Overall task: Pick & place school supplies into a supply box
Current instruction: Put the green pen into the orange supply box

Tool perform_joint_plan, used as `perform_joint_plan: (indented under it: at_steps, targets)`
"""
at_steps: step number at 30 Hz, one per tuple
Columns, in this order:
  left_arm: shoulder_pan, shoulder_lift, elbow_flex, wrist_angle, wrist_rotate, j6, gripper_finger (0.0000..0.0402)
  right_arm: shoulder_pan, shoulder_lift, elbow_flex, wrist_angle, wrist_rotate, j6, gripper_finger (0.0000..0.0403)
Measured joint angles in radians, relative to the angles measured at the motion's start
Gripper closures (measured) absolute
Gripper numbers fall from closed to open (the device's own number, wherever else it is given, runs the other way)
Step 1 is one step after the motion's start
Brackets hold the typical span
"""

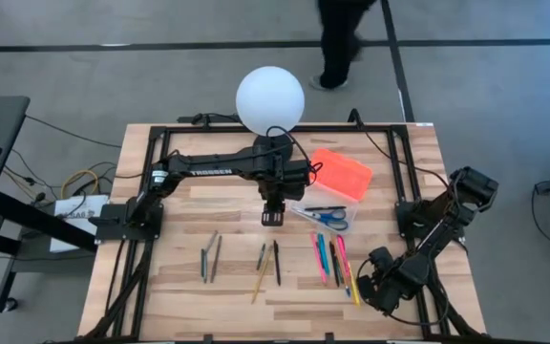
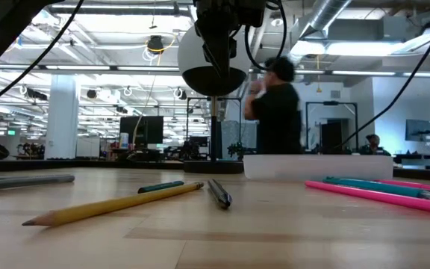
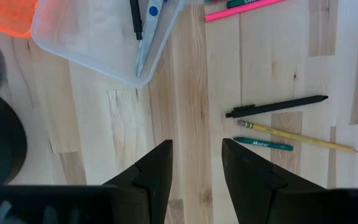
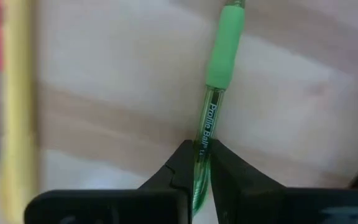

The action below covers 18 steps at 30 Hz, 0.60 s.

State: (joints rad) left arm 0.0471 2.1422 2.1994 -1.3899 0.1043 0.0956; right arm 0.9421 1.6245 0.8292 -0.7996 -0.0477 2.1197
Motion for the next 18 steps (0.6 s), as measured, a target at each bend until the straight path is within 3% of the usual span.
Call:
perform_joint_plan:
  at_steps: [11, 18]
  targets:
    - [0.0, 0.0, 0.0, 0.0, -0.013, 0.002, 0.027, -0.002, 0.0, 0.046, -0.044, -0.001, 0.0, 0.0386]
    - [0.0, 0.0, 0.0, 0.0, -0.014, 0.007, 0.027, -0.002, -0.001, 0.13, -0.17, 0.003, 0.0, 0.0385]
